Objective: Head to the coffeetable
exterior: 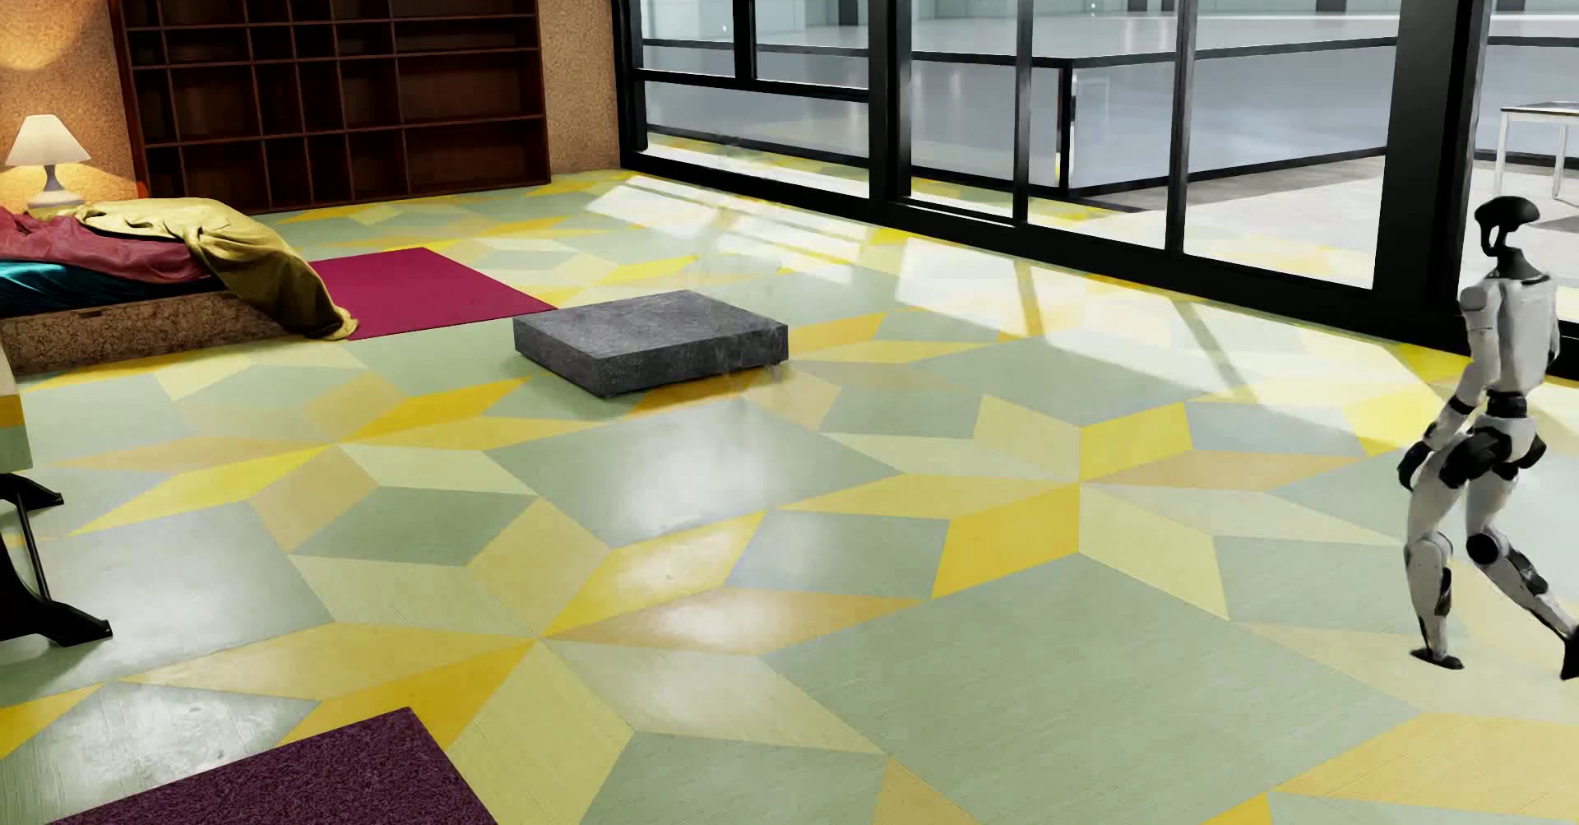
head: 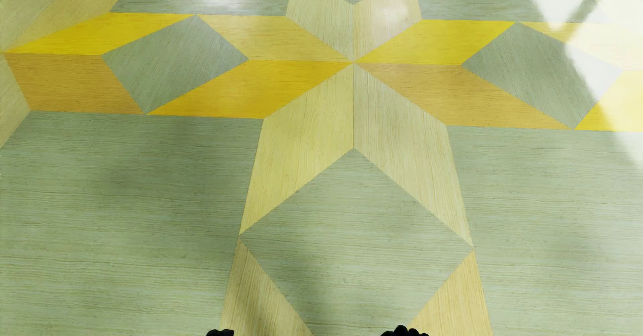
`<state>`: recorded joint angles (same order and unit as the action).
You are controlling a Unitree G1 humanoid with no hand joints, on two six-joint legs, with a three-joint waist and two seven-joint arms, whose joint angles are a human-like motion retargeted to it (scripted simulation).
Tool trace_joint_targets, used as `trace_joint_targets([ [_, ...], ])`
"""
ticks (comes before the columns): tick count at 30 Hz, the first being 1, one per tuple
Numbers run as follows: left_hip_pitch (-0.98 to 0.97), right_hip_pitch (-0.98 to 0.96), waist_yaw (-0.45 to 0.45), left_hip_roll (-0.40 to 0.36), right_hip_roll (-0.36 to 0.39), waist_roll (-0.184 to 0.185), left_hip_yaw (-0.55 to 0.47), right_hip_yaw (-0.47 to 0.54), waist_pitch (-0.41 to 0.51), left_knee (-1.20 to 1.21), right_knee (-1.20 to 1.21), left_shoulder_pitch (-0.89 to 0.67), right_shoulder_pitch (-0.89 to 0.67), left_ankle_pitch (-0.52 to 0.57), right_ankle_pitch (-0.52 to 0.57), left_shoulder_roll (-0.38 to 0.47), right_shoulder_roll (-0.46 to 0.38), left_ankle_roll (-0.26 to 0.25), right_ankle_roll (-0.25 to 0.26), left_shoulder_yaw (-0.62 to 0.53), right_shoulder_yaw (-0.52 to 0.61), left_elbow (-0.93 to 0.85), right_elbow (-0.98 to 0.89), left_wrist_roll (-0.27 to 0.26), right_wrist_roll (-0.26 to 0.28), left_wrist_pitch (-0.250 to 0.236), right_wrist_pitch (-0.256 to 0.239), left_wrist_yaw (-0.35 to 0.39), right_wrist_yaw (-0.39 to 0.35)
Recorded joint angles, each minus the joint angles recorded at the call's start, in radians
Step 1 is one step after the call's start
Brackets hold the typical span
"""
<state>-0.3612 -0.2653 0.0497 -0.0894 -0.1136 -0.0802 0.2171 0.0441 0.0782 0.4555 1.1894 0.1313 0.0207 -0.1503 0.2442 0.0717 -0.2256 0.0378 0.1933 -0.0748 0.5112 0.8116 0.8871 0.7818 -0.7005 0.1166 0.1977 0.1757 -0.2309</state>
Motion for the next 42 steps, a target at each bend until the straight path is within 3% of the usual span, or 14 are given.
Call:
trace_joint_targets([
  [3,0.125,-0.182,-0.017,-0.039,0.039,-0.022,0.0,0.045,0.006,-0.004,0.072,-0.031,0.096,-0.08,-0.134,-0.007,-0.039,0.013,-0.046,0.03,-0.089,-0.018,-0.094,0.011,0.027,-0.041,-0.03,0.045,-0.038],
  [7,0.28,-0.33,-0.063,-0.06,0.052,-0.022,-0.027,0.013,-0.002,-0.046,-0.356,-0.047,0.197,-0.147,-0.337,0.011,-0.001,0.018,-0.12,-0.011,-0.283,-0.113,-0.192,0.01,0.057,-0.088,-0.025,0.049,-0.065],
  [11,0.443,-0.328,-0.109,-0.079,0.057,-0.01,-0.07,-0.071,-0.03,-0.166,-0.998,-0.075,0.235,-0.142,-0.269,0.041,0.034,0.006,-0.114,-0.092,-0.348,-0.126,-0.184,0.045,-0.023,-0.084,-0.038,0.088,-0.071],
  [14,0.552,-0.339,-0.14,-0.066,0.108,0.009,-0.121,-0.014,-0.053,-0.168,-0.928,-0.075,0.254,-0.123,-0.15,0.047,0.038,-0.015,-0.195,-0.112,-0.347,-0.06,-0.137,0.034,-0.096,-0.038,-0.072,0.058,-0.04],
  [18,0.511,-0.27,-0.158,0.042,0.182,0.076,-0.144,-0.063,-0.058,0.146,-0.773,0.02,0.204,0.19,-0.161,0.052,0.092,-0.143,-0.23,-0.055,-0.415,0.012,-0.013,0.02,-0.141,0.057,-0.061,0.006,-0.026],
  [21,0.243,-0.162,-0.152,0.205,0.237,0.124,-0.118,-0.114,-0.039,0.621,-0.79,0.065,0.161,0.478,-0.246,0.139,0.129,-0.286,-0.247,-0.163,-0.428,-0.029,0.01,0.07,-0.152,-0.014,-0.102,-0.125,-0.052],
  [23,0.065,-0.088,-0.129,0.272,0.279,0.15,-0.13,-0.124,-0.024,0.779,-0.798,0.098,0.095,0.336,-0.302,0.174,0.138,-0.254,-0.258,-0.168,-0.381,-0.112,0.011,0.071,-0.186,-0.034,-0.136,-0.146,-0.039],
  [27,-0.18,0.045,-0.078,0.302,0.327,0.171,-0.151,-0.088,-0.011,0.588,-0.764,0.19,-0.063,0.02,-0.436,0.105,0.149,-0.169,-0.271,0.026,-0.291,-0.261,0.002,-0.052,-0.222,0.008,-0.161,-0.005,-0.023],
  [29,-0.23,0.121,-0.057,0.298,0.323,0.169,-0.123,-0.062,-0.014,0.302,-0.787,0.19,-0.121,0.015,-0.48,0.084,0.145,-0.127,-0.272,0.041,-0.252,-0.263,-0.021,-0.063,-0.217,0.024,-0.177,0.006,-0.024],
  [32,-0.22,0.245,-0.027,0.262,0.312,0.162,-0.082,-0.027,-0.028,-0.188,-0.855,0.168,-0.176,0.069,-0.519,0.104,0.152,-0.183,-0.272,-0.016,-0.196,-0.212,-0.052,0.003,-0.186,0.02,-0.194,-0.064,-0.034],
  [34,-0.235,0.323,-0.012,0.237,0.31,0.155,-0.137,-0.006,-0.035,-0.265,-0.859,0.174,-0.196,0.061,-0.542,0.101,0.16,-0.25,-0.268,-0.008,-0.152,-0.186,-0.049,0.032,-0.185,0.019,-0.193,-0.057,-0.035],
  [35,-0.235,0.357,-0.007,0.22,0.301,0.151,-0.159,0.002,-0.039,-0.227,-0.855,0.178,-0.195,0.107,-0.548,0.085,0.16,-0.21,-0.262,0.011,-0.138,-0.171,-0.047,0.025,-0.187,0.021,-0.187,-0.038,-0.031],
  [39,-0.231,0.407,0.005,0.163,0.228,0.11,-0.121,-0.005,-0.057,0.046,-0.654,0.168,-0.11,0.19,-0.359,0.026,0.153,-0.058,-0.222,0.069,-0.153,-0.07,-0.012,0.02,-0.178,0.059,-0.114,-0.011,-0.021],
  [42,-0.129,0.21,0.007,0.089,0.109,0.054,-0.047,-0.009,-0.055,0.073,-0.212,0.136,-0.059,0.068,-0.028,-0.009,0.1,-0.018,-0.073,0.079,-0.113,-0.029,0.037,0.026,-0.205,0.04,-0.077,0.01,0.035],
])
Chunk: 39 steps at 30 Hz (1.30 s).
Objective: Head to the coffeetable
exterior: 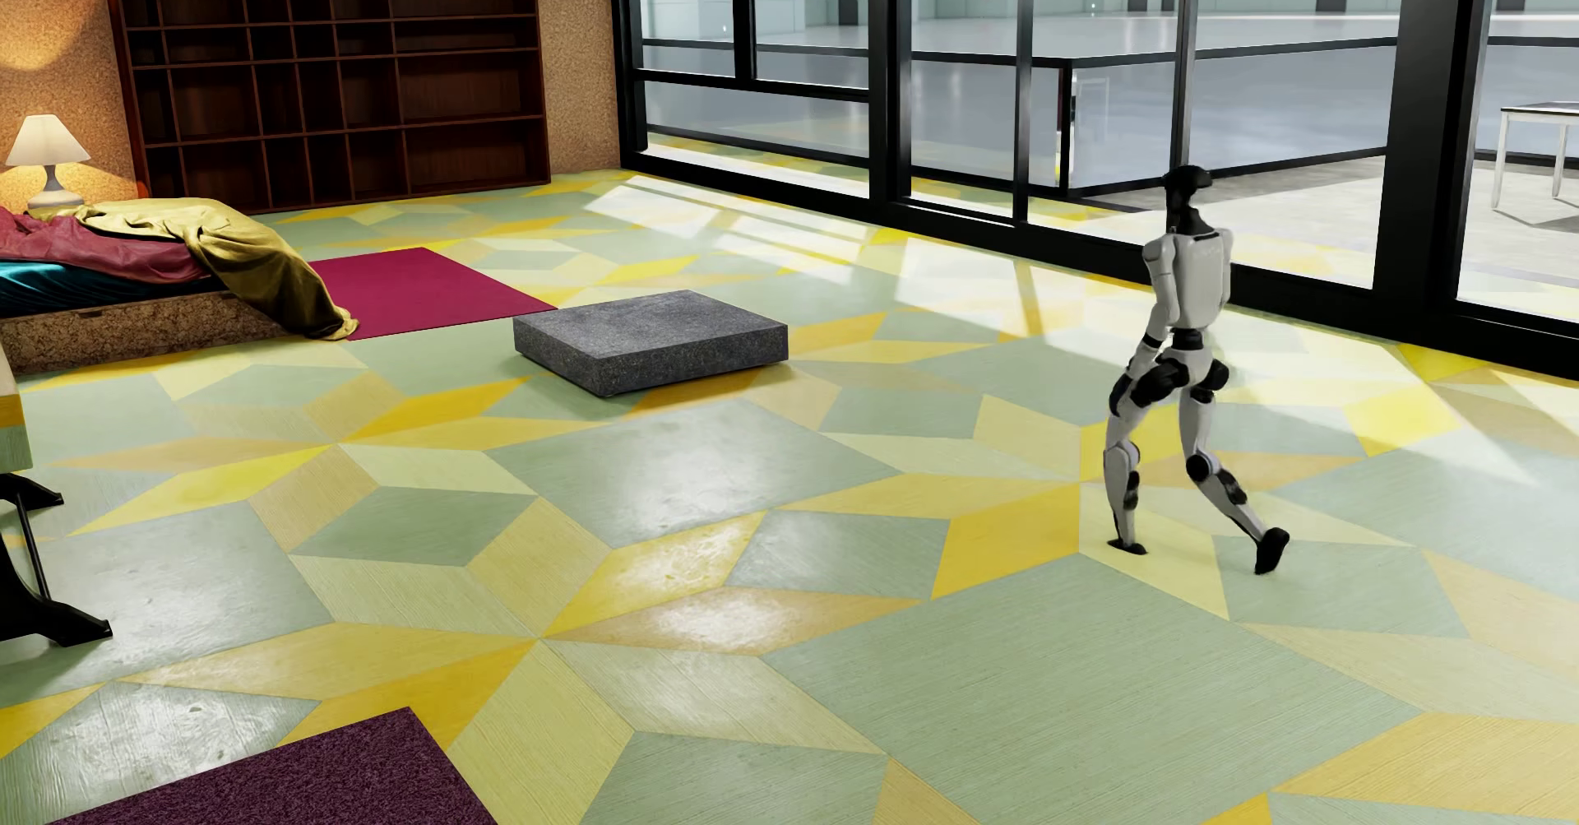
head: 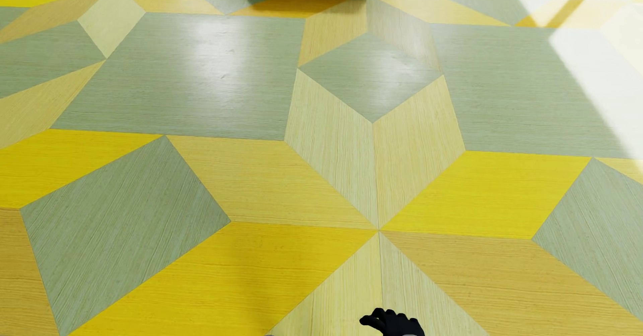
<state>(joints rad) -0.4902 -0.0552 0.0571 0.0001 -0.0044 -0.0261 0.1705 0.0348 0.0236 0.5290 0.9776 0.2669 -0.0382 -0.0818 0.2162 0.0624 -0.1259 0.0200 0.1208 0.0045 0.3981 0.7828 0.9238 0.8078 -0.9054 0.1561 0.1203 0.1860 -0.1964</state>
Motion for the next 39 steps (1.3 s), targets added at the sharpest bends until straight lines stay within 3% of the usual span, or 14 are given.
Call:
trace_joint_targets([
  [1,0.039,-0.089,-0.002,-0.024,-0.031,-0.018,0.022,0.007,0.004,-0.005,0.134,-0.018,0.017,-0.031,0.063,-0.004,-0.026,0.008,0.032,-0.004,0.017,0.003,-0.006,0.003,-0.008,-0.01,-0.007,0.004,0.018],
  [4,0.165,-0.326,-0.018,-0.089,-0.041,-0.054,0.042,0.03,0.018,-0.028,0.301,-0.096,0.121,-0.118,-0.084,0.0,-0.086,0.028,0.001,-0.029,-0.039,0.018,-0.095,0.015,0.061,-0.042,-0.019,0.017,0.016],
  [8,0.346,-0.524,-0.062,-0.143,-0.011,-0.066,0.011,0.062,0.027,-0.091,-0.018,-0.199,0.231,-0.208,-0.31,0.018,-0.086,0.039,-0.079,-0.088,-0.148,-0.009,-0.168,0.027,0.139,-0.087,0.025,0.012,-0.029],
  [10,0.432,-0.55,-0.086,-0.159,-0.029,-0.065,-0.014,0.031,0.025,-0.139,-0.349,-0.243,0.26,-0.235,-0.287,0.03,-0.077,0.041,-0.111,-0.124,-0.18,-0.029,-0.165,0.026,0.142,-0.095,0.037,0.007,-0.04],
  [13,0.566,-0.518,-0.115,-0.17,-0.029,-0.058,-0.053,-0.015,0.017,-0.214,-0.794,-0.281,0.288,-0.249,-0.238,0.041,-0.07,0.036,-0.074,-0.17,-0.183,-0.04,-0.135,0.018,0.112,-0.096,0.027,-0.006,-0.047],
  [14,0.598,-0.52,-0.122,-0.169,-0.024,-0.055,-0.064,-0.017,0.015,-0.207,-0.79,-0.284,0.292,-0.257,-0.233,0.043,-0.07,0.035,-0.057,-0.183,-0.177,-0.041,-0.121,0.022,0.099,-0.081,0.02,-0.009,-0.046],
  [16,0.661,-0.53,-0.137,-0.151,0.011,-0.042,-0.086,0.0,0.009,-0.161,-0.656,-0.268,0.297,-0.237,-0.142,0.051,-0.06,0.035,-0.153,-0.211,-0.174,-0.038,-0.085,0.047,0.073,-0.015,0.015,-0.006,-0.045],
  [19,0.654,-0.462,-0.143,-0.068,0.063,0.006,-0.093,-0.045,-0.002,0.069,-0.547,-0.194,0.282,0.003,-0.12,0.054,-0.006,-0.044,-0.155,-0.194,-0.225,0.012,-0.017,0.038,0.071,0.063,0.043,-0.018,-0.051],
  [22,0.411,-0.358,-0.141,0.07,0.125,0.06,-0.106,-0.102,0.007,0.542,-0.541,-0.145,0.227,0.369,-0.222,0.09,0.037,-0.253,-0.172,-0.213,-0.236,0.061,-0.007,0.023,0.054,0.047,0.027,-0.124,-0.055],
  [24,0.233,-0.288,-0.13,0.127,0.164,0.093,-0.118,-0.119,0.016,0.722,-0.546,-0.111,0.175,0.31,-0.28,0.148,0.047,-0.265,-0.184,-0.277,-0.227,0.017,-0.02,0.055,0.041,-0.009,-0.013,-0.178,-0.059],
  [29,-0.047,-0.111,-0.084,0.192,0.225,0.124,-0.116,-0.072,0.027,0.455,-0.539,0.003,-0.028,-0.028,-0.429,0.118,0.055,-0.126,-0.204,-0.144,-0.139,-0.135,-0.01,-0.051,-0.01,0.0,-0.045,-0.086,-0.045],
  [31,-0.074,-0.035,-0.068,0.189,0.227,0.122,-0.092,-0.044,0.022,0.137,-0.574,-0.004,-0.078,-0.023,-0.466,0.11,0.059,-0.103,-0.206,-0.138,-0.112,-0.121,-0.031,-0.046,-0.001,0.013,-0.065,-0.075,-0.047],
  [35,-0.079,0.117,-0.048,0.147,0.225,0.109,-0.088,-0.005,0.004,-0.338,-0.646,-0.03,-0.112,0.005,-0.514,0.11,0.07,-0.225,-0.198,-0.13,-0.053,-0.083,-0.073,-0.001,0.041,0.022,-0.095,-0.13,-0.049],
  [39,-0.089,0.235,-0.033,0.075,0.175,0.078,-0.124,0.013,-0.017,-0.118,-0.586,-0.033,-0.046,0.166,-0.459,0.065,0.077,-0.1,-0.164,-0.081,-0.058,-0.049,-0.015,0.008,0.064,0.033,-0.037,-0.101,-0.063],
])
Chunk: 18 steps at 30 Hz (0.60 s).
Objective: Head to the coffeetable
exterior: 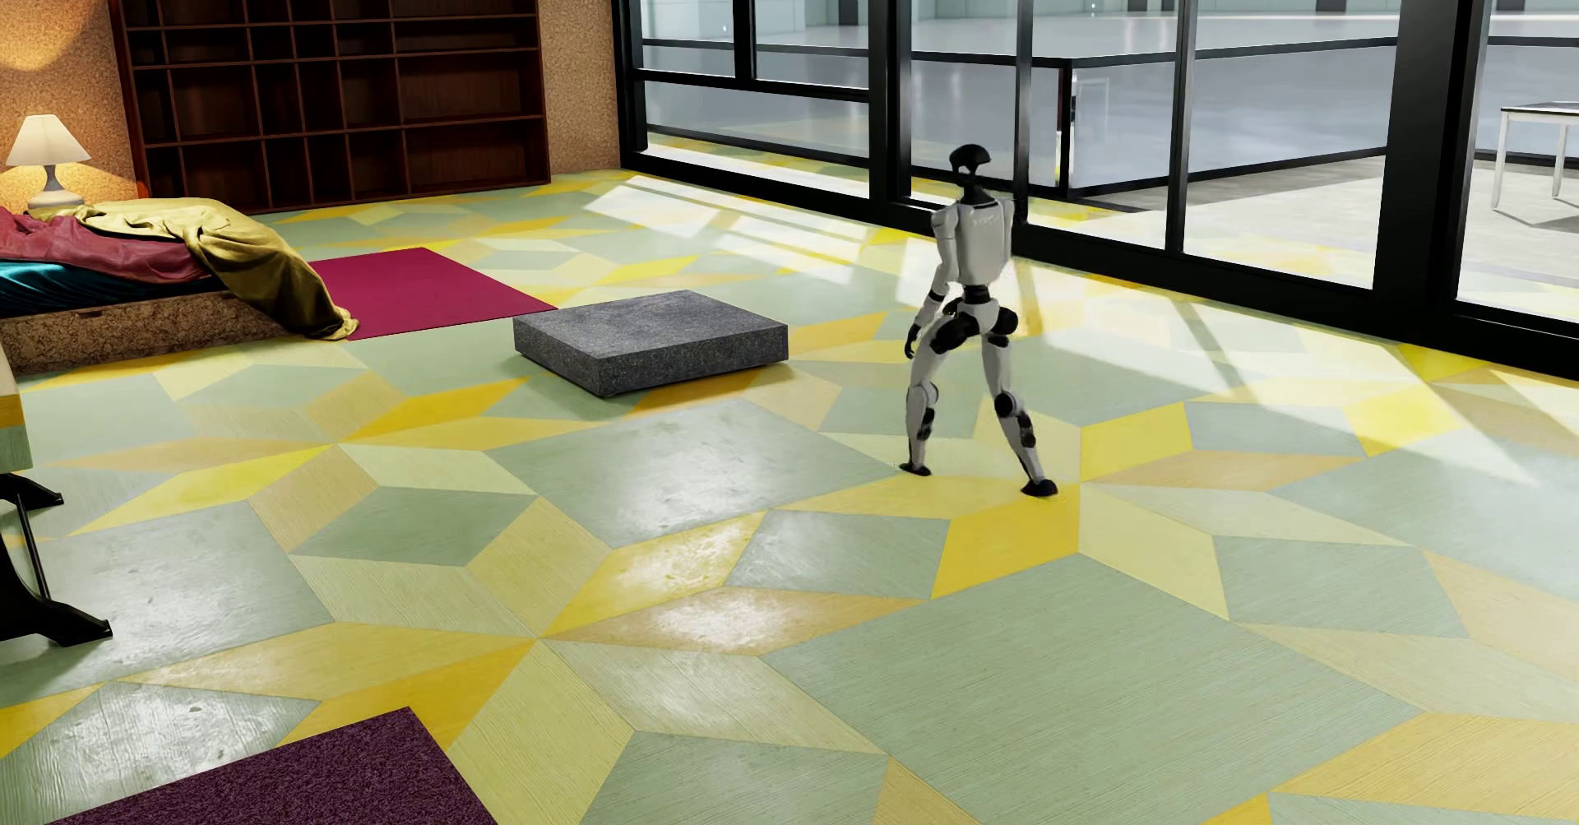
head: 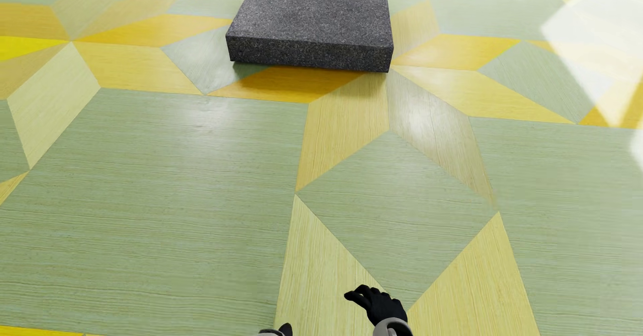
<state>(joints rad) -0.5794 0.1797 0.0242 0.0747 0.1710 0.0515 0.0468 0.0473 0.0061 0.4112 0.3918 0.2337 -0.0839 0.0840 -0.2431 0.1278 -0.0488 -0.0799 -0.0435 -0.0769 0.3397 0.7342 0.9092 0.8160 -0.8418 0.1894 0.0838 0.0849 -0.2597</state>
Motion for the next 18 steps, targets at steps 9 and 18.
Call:
trace_joint_targets([
  [9,0.312,-0.571,0.019,-0.164,-0.22,-0.129,0.182,0.024,0.02,0.066,0.894,-0.095,0.134,-0.284,0.357,-0.067,-0.167,0.132,0.21,0.03,-0.04,0.101,-0.013,0.051,-0.011,-0.063,0.008,0.027,0.044],
  [18,0.671,-0.722,-0.088,-0.246,-0.214,-0.143,0.07,-0.051,0.02,-0.076,-0.206,-0.227,0.279,-0.397,0.216,-0.024,-0.133,0.131,0.117,-0.05,-0.169,0.001,-0.206,0.029,0.045,-0.121,0.018,0.069,-0.052],
])
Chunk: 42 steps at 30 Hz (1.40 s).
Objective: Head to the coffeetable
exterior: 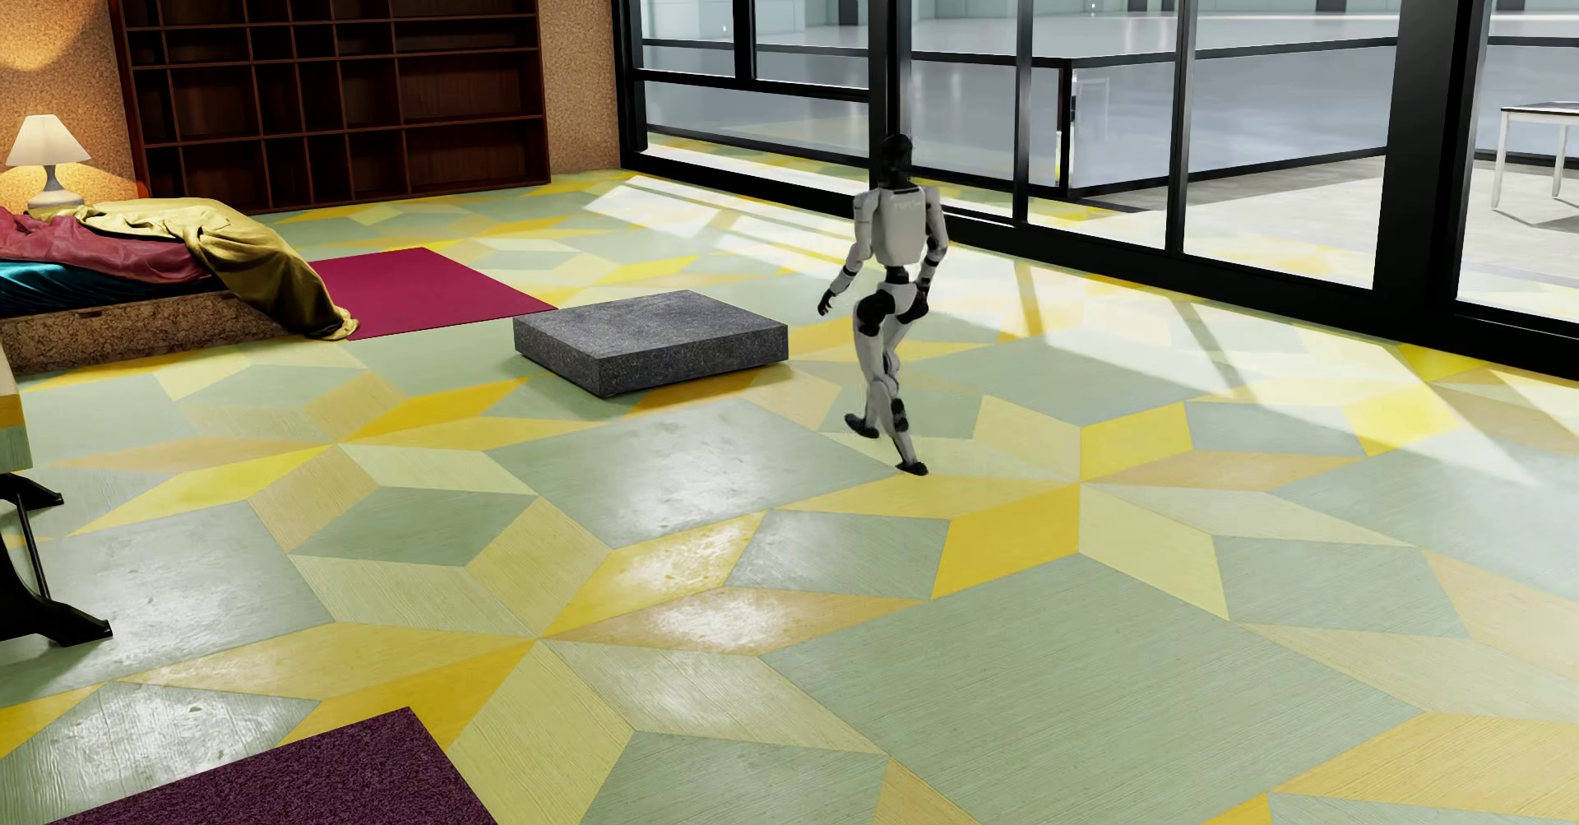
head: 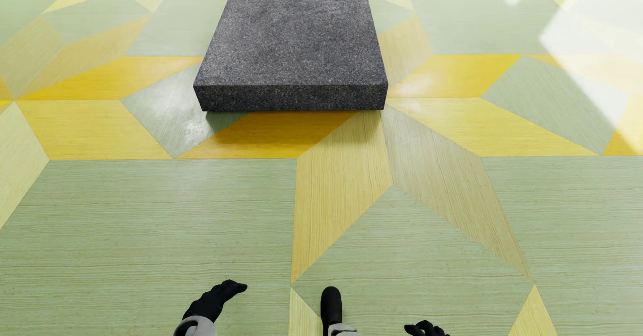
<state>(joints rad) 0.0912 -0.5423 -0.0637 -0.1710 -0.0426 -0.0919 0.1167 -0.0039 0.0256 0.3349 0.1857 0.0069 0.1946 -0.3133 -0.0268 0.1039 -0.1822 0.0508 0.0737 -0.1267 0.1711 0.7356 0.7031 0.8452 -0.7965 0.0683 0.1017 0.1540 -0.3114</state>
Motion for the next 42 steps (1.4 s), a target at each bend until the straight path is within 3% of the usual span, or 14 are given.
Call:
trace_joint_targets([
  [4,0.105,0.028,-0.022,0.042,0.044,0.032,-0.059,-0.004,-0.015,0.088,0.157,0.052,0.048,0.083,0.162,-0.005,0.064,-0.031,-0.102,0.007,-0.031,0.011,0.105,-0.023,-0.025,0.026,0.01,0.034,-0.026],
  [6,0.065,0.073,-0.024,0.099,0.081,0.067,-0.076,-0.036,-0.02,0.276,0.214,0.111,0.051,0.272,0.12,-0.009,0.09,-0.134,-0.122,0.033,-0.028,0.04,0.18,-0.059,-0.042,0.051,0.012,0.017,-0.019],
  [9,-0.172,0.161,-0.024,0.24,0.138,0.116,-0.059,-0.094,-0.012,0.732,0.237,0.156,0.004,0.611,0.02,0.094,0.106,-0.295,-0.148,-0.095,0.009,0.04,0.25,0.018,-0.094,-0.004,-0.015,-0.085,-0.008],
  [10,-0.26,0.189,-0.02,0.28,0.158,0.131,-0.058,-0.103,-0.007,0.836,0.244,0.173,-0.023,0.615,-0.012,0.119,0.108,-0.297,-0.152,-0.107,0.024,0.014,0.257,0.024,-0.107,-0.014,-0.023,-0.095,-0.009],
  [16,-0.582,0.383,0.036,0.38,0.246,0.168,-0.01,-0.039,0.015,0.594,0.259,0.286,-0.219,0.179,-0.175,0.063,0.12,-0.149,-0.172,0.076,0.058,-0.092,0.218,-0.126,-0.108,0.094,-0.083,0.001,-0.021],
  [18,-0.608,0.45,0.051,0.381,0.256,0.168,0.036,-0.006,0.013,0.3,0.23,0.284,-0.262,0.195,-0.204,0.062,0.117,-0.127,-0.172,0.056,0.082,-0.073,0.169,-0.101,-0.096,0.095,-0.11,-0.029,-0.028],
  [22,-0.599,0.585,0.062,0.328,0.262,0.161,0.037,0.046,0.001,-0.135,0.175,0.28,-0.302,0.233,-0.243,0.052,0.126,-0.257,-0.168,0.057,0.128,-0.054,0.114,-0.048,-0.063,0.087,-0.129,-0.071,-0.034],
  [24,-0.592,0.647,0.068,0.314,0.247,0.156,0.042,0.066,-0.007,-0.082,0.181,0.278,-0.292,0.323,-0.24,0.03,0.127,-0.171,-0.16,0.076,0.141,-0.05,0.123,-0.048,-0.056,0.089,-0.117,-0.065,-0.037],
  [26,-0.564,0.693,0.075,0.298,0.216,0.14,0.063,0.075,-0.021,-0.012,0.217,0.271,-0.261,0.423,-0.189,0.009,0.125,-0.109,-0.157,0.087,0.142,-0.03,0.16,-0.039,-0.053,0.099,-0.09,-0.065,-0.031],
  [30,-0.457,0.589,0.089,0.211,0.099,0.084,0.133,0.059,-0.036,0.023,0.56,0.234,-0.189,0.322,0.123,-0.039,0.086,-0.038,-0.082,0.108,0.164,0.009,0.266,-0.032,-0.082,0.107,-0.018,-0.061,0.083],
  [33,-0.385,0.365,0.094,0.139,-0.069,0.037,0.207,0.006,-0.028,0.04,0.949,0.211,-0.169,0.239,0.34,-0.053,-0.005,-0.01,0.102,0.1,0.222,0.015,0.258,-0.032,-0.129,0.061,-0.045,-0.039,0.162],
  [38,-0.261,0.104,0.061,0.043,-0.095,-0.004,0.204,0.025,-0.014,0.057,0.912,0.11,-0.06,0.132,-0.097,-0.068,-0.012,0.007,0.029,0.102,0.022,0.054,0.136,-0.002,0.032,0.047,0.024,-0.008,0.068],
  [40,-0.213,0.07,0.035,0.025,-0.078,-0.005,0.165,0.031,-0.015,0.029,0.637,0.09,-0.041,0.119,-0.149,-0.053,-0.006,0.005,-0.038,0.067,0.01,0.021,0.117,-0.002,0.036,0.016,0.03,-0.014,0.057],
  [42,-0.16,0.086,0.009,0.015,0.015,0.001,0.11,0.179,-0.018,-0.022,0.309,0.075,-0.027,0.127,-0.028,-0.033,0.006,0.0,-0.024,0.026,0.015,-0.007,0.118,-0.008,0.018,-0.007,0.028,-0.028,0.06],
])
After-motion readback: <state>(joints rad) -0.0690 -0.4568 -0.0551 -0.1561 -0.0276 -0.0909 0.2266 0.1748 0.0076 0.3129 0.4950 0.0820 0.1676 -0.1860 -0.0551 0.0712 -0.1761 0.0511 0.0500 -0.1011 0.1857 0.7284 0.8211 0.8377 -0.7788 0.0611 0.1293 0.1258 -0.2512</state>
